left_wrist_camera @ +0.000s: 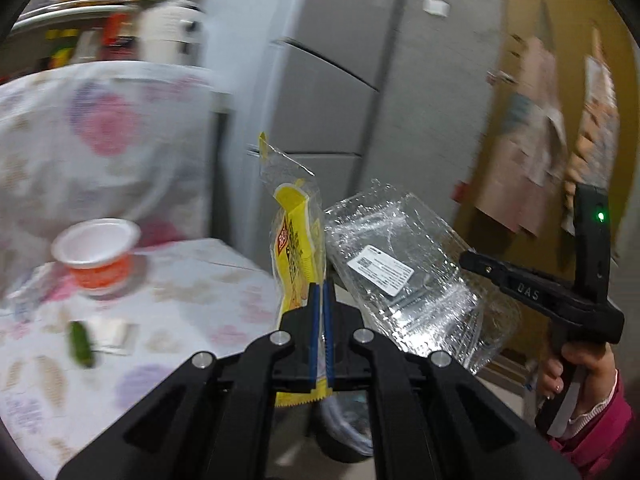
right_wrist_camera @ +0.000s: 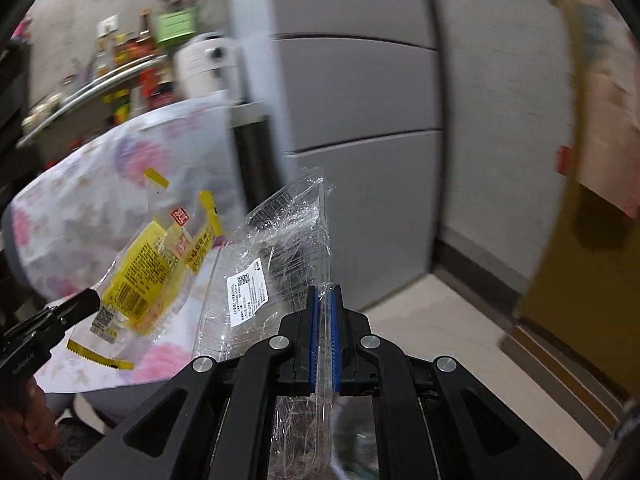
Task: Collect trash
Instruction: 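Carry packet and tray over the bin and open both tools to drop them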
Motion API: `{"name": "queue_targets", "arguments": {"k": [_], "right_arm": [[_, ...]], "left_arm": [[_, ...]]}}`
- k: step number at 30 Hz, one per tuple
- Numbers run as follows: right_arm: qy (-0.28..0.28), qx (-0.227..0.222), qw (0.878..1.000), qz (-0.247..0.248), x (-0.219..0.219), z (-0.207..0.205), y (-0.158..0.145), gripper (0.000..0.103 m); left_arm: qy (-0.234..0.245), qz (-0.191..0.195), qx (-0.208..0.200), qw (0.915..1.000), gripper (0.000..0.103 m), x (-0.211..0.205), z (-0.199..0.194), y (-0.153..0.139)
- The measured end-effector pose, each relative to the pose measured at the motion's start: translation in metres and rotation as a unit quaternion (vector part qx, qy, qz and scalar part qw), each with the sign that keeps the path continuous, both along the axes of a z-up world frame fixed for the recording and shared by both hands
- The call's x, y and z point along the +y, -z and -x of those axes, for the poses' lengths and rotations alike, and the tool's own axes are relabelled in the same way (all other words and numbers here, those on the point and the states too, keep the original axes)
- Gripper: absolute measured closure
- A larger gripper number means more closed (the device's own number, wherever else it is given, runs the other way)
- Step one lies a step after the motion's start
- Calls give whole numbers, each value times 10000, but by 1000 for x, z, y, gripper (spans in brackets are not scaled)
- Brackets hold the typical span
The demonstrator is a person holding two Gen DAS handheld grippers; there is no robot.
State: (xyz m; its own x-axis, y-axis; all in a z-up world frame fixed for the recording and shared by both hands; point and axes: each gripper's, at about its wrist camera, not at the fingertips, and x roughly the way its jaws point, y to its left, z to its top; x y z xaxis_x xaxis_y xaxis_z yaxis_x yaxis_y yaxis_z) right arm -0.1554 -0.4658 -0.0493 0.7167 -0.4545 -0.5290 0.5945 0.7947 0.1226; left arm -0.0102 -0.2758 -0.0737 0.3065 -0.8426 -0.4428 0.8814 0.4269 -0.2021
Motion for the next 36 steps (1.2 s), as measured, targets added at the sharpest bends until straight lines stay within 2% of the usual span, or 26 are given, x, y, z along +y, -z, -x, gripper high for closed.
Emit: {"name": "queue_targets", "arguments": {"k": [3, 6, 8, 12, 15, 20, 21, 22, 23, 25, 26, 27, 29, 36], "right_arm": [[387, 109, 9992, -39, -14, 29, 9, 97], [836, 384, 9957, -90, -29, 59, 30, 97], [979, 590, 9932, -210, -37, 67, 45, 97], [1100, 1009, 9859, -758, -59, 74, 94, 97], [1023, 1261, 9810, -1065, -72, 64, 126, 96], [883, 1509, 9730, -1509, -91, 44, 165, 88], [889, 1521, 9718, -1565, -95, 41, 168, 84], [910, 1538, 9704, -1622, -99, 39, 172, 75], [919, 1501, 9706, -1644, -101, 38, 172, 64], [960, 1331, 9734, -1597, -103, 42, 164, 60], [1015, 1268, 9747, -1533, -105, 46, 158, 59], [1060, 1232, 9753, -1497, -106, 49, 155, 59], [1169, 1085, 9769, -1420, -106, 59, 142, 59], [1223, 649, 9850, -1026, -95, 73, 95, 59]], "left_arm": [[414, -111, -41, 9991, 103, -28, 20, 11], [793, -315, 13, 9964, 103, -54, 40, 26], [934, -449, 63, 9946, 103, -64, 50, 36], [1150, -644, 172, 9911, 103, -82, 58, 51], [1294, -853, 221, 9877, 103, -98, 62, 64], [1447, -1087, 335, 9829, 103, -118, 62, 79], [1500, -1137, 360, 9815, 103, -122, 63, 83], [1531, -1182, 375, 9804, 103, -126, 65, 84], [1550, -1225, 383, 9795, 103, -128, 66, 86], [1657, -1274, 414, 9770, 98, -133, 68, 89], [1693, -1300, 417, 9760, 85, -135, 70, 89], [1724, -1314, 423, 9753, 63, -136, 71, 89], [1711, -1217, 415, 9768, 49, -135, 72, 88], [1286, -1112, 404, 9846, 49, -112, 50, 73]]}}
